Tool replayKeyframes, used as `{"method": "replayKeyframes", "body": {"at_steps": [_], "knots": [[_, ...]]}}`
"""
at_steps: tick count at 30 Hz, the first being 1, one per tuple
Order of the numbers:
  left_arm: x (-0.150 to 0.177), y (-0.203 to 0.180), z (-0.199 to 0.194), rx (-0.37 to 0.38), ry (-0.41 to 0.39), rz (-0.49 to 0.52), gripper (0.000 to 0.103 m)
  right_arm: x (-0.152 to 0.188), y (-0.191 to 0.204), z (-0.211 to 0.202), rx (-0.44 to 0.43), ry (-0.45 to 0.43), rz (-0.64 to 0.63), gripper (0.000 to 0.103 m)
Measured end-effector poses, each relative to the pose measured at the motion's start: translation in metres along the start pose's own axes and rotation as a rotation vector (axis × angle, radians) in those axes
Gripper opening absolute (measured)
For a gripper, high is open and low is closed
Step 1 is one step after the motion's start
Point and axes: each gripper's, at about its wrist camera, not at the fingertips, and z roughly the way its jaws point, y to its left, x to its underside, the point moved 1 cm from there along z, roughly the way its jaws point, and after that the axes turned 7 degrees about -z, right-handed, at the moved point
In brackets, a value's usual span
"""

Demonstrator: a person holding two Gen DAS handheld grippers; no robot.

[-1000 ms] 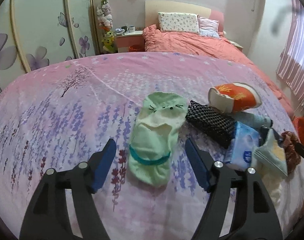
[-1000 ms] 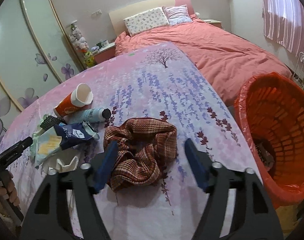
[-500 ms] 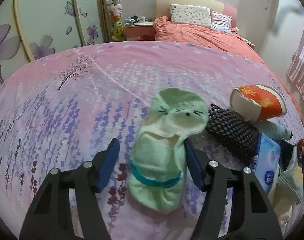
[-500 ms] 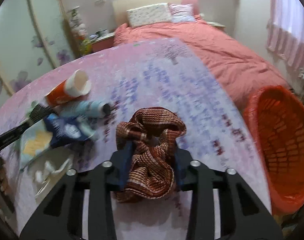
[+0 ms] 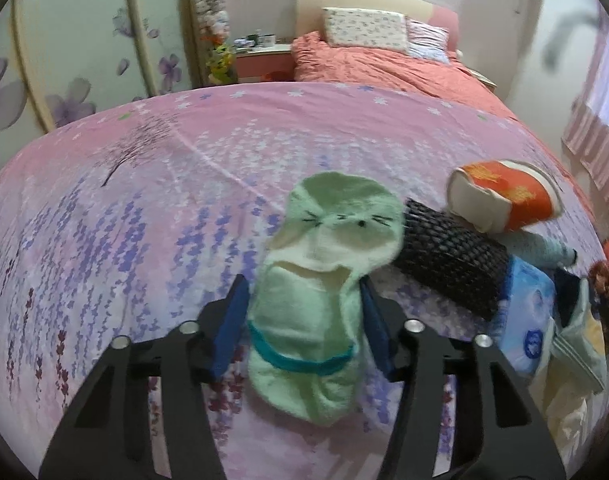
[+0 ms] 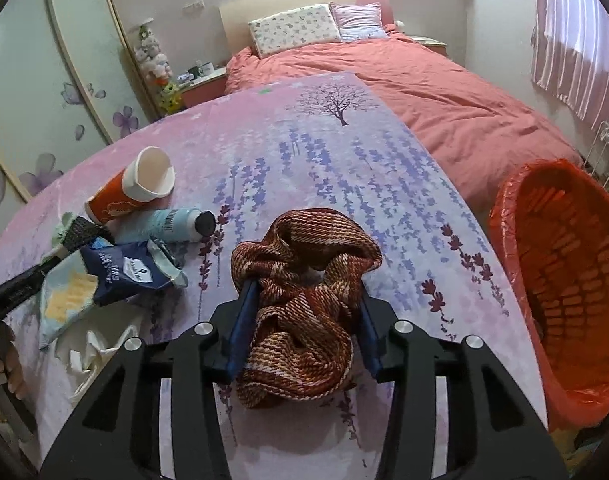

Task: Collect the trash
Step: 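Lift the plaid scarf toward the basket while the left gripper grasps the green sock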

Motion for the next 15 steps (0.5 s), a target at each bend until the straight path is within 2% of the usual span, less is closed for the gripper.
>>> {"method": "replayKeyframes", "body": {"at_steps": [2, 3, 5, 6, 7, 15], "knots": [[0.000, -0.006, 0.001, -0.004, -0.001, 0.026, 0.048, 0.000, 0.000, 0.000, 0.001, 0.000, -0.002, 0.046], [0.000, -0.007, 0.001, 0.001, -0.001, 0.027, 0.041, 0.000, 0.000, 0.000, 0.000, 0.000, -0.001, 0.046], [-0.001, -0.009, 0.001, 0.008, -0.005, 0.027, 0.026, 0.000, 0.000, 0.000, -0.014, -0.002, 0.003, 0.033], [-0.001, -0.009, 0.001, 0.023, -0.005, 0.028, 0.013, 0.001, 0.000, 0.000, -0.038, -0.003, 0.003, 0.028], [-0.002, -0.009, 0.000, 0.032, -0.003, 0.025, 0.010, 0.001, 0.000, -0.001, -0.039, -0.006, 0.002, 0.026], [-0.012, -0.003, -0.035, 0.035, -0.079, 0.011, 0.008, -0.005, -0.007, -0.035, -0.040, -0.098, 0.014, 0.024]]}}
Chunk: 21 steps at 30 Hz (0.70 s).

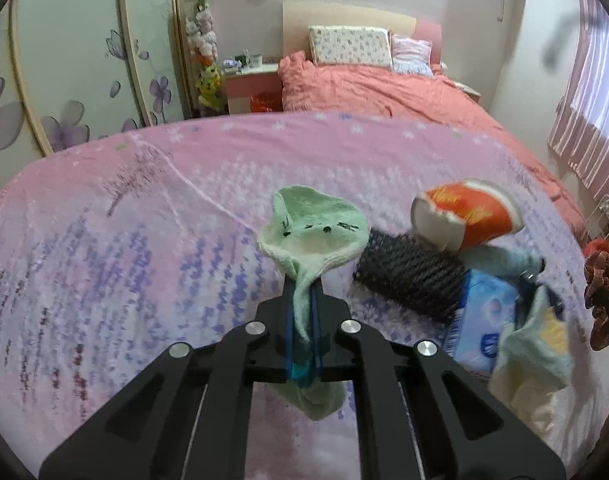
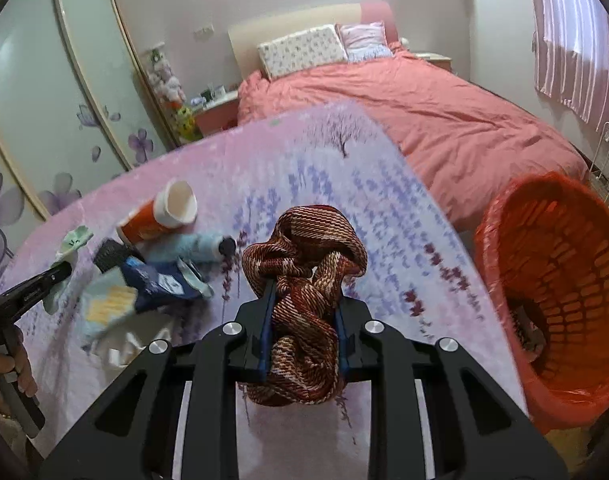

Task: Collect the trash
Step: 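Lift the plaid scarf toward the basket while the left gripper grasps the green sock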

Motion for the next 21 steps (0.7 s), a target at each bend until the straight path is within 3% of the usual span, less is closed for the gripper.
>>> {"method": "replayKeyframes", "body": {"at_steps": [9, 21], "knots": [[-0.018, -0.025, -0.066, 0.047, -0.115, 0.006, 0.008, -0.006, -0.010, -0.046, 0.030, -0.098, -0.011, 0.025], [-0.006, -0.115, -0.119, 0.210, -0.156, 0.091, 0.008, -0.001, -0.039, -0.092, 0.108, -0.187, -0.004, 0.025]]}}
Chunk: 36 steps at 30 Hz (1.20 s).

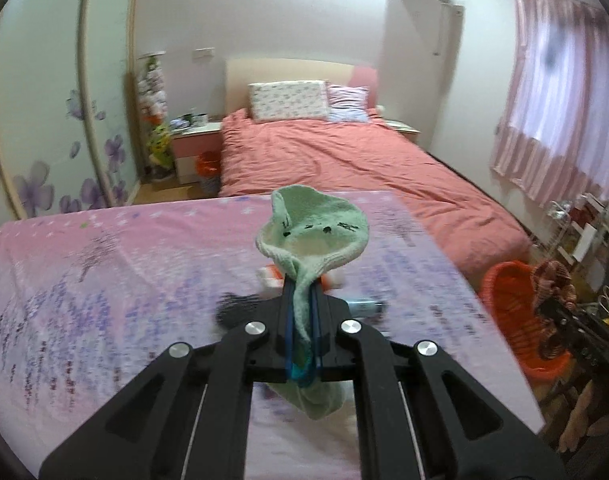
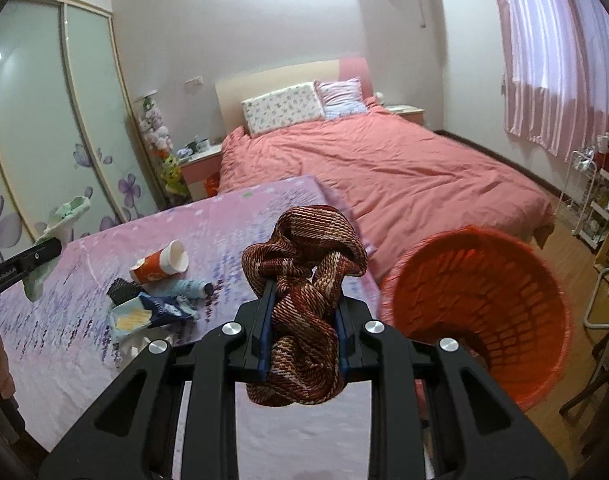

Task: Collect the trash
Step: 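Lift the plaid scarf toward the basket while the left gripper grasps the green sock, then drop the plaid scarf and green sock into the orange basket with both grippers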

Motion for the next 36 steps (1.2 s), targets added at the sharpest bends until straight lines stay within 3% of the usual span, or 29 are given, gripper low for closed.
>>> {"method": "replayKeyframes", "body": {"at_steps": [8, 17, 29, 32, 34, 36], "knots": [[0.009, -0.086, 0.002, 0.154, 0.019, 0.067, 0.008, 0.002, -0.045, -0.016, 0.060, -0.032, 0.060, 0.025], [0.031, -0.175, 0.029, 0.320, 0.102, 0.129, 0.009, 0.009, -0.094, -0.015, 0.122, -0.033, 0.146, 0.025], [0.070, -0.277, 0.076, 0.436, 0.219, 0.236, 0.011, 0.016, -0.152, 0.000, 0.157, -0.007, 0.261, 0.026], [0.078, -0.292, 0.092, 0.434, 0.253, 0.246, 0.020, 0.016, -0.162, 0.007, 0.149, 0.001, 0.286, 0.031], [0.084, -0.296, 0.104, 0.405, 0.263, 0.246, 0.040, 0.018, -0.166, 0.009, 0.145, 0.004, 0.299, 0.042], [0.087, -0.295, 0.112, 0.378, 0.262, 0.247, 0.044, 0.020, -0.170, 0.017, 0.136, 0.020, 0.314, 0.046]]}}
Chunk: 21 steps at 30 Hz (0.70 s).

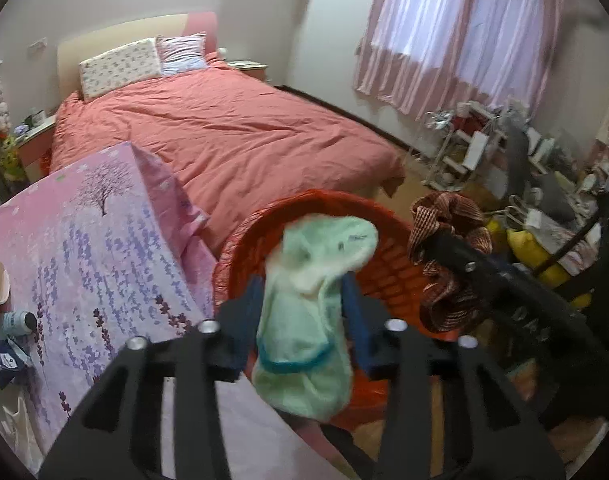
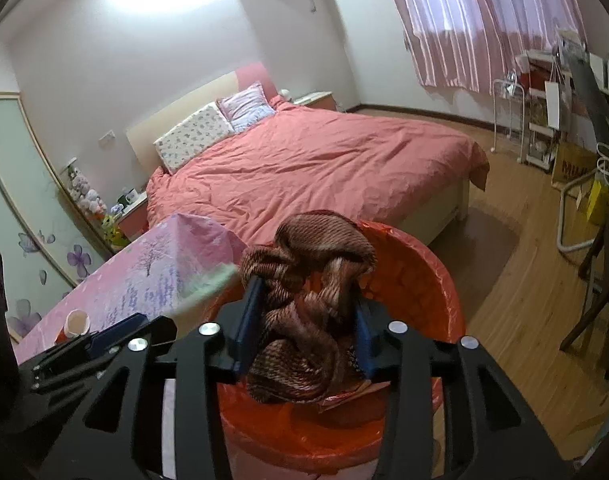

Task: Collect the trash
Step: 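Drop the plaid scarf and green sock into the orange basket with both grippers, then grasp the blue snack bag with the left gripper while the right grasps the white tissue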

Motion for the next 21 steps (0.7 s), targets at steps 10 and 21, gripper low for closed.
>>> {"method": "replayKeyframes", "body": {"at_steps": [10, 21], "knots": [[0.012, 0.042, -0.014, -0.126, -0.022, -0.008, 0.059, 0.010, 0.005, 0.000, 0.031, 0.019, -0.028, 0.059], [0.033, 0.120, -0.069, -0.261, -0.070, -0.063, 0.062, 0.022, 0.058, -0.003, -0.002, 0.047, -0.154, 0.059]]}}
